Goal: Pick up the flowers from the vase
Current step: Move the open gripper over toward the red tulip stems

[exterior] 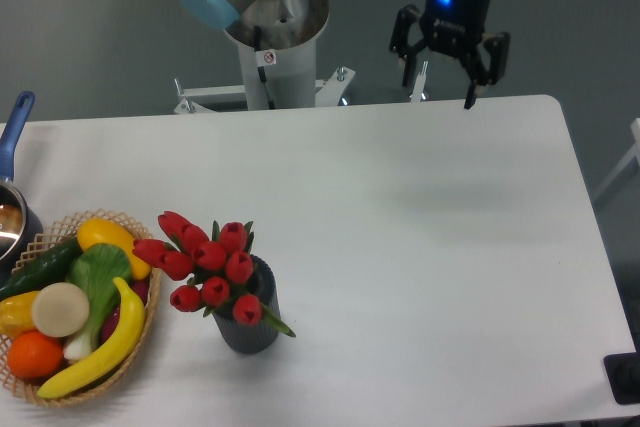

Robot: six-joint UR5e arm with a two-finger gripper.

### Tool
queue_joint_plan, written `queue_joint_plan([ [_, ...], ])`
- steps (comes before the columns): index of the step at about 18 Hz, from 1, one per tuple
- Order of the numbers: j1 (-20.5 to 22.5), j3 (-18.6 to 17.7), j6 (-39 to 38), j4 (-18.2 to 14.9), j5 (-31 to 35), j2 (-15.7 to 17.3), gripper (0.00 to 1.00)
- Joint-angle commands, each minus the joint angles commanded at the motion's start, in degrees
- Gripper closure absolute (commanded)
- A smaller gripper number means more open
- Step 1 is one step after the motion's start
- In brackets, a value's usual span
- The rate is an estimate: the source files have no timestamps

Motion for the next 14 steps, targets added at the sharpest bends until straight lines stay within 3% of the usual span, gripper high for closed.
queue_joint_plan([
  [2,-1.3,-0.5,-3.2,2.5,-1.3,-0.7,0.0],
  [8,-2.2,-0.5,-7.2,4.2,-11.4,-2.6,0.0],
  [14,-6.4,-0.4,-7.4,5.7,-11.8,-5.0,0.0],
])
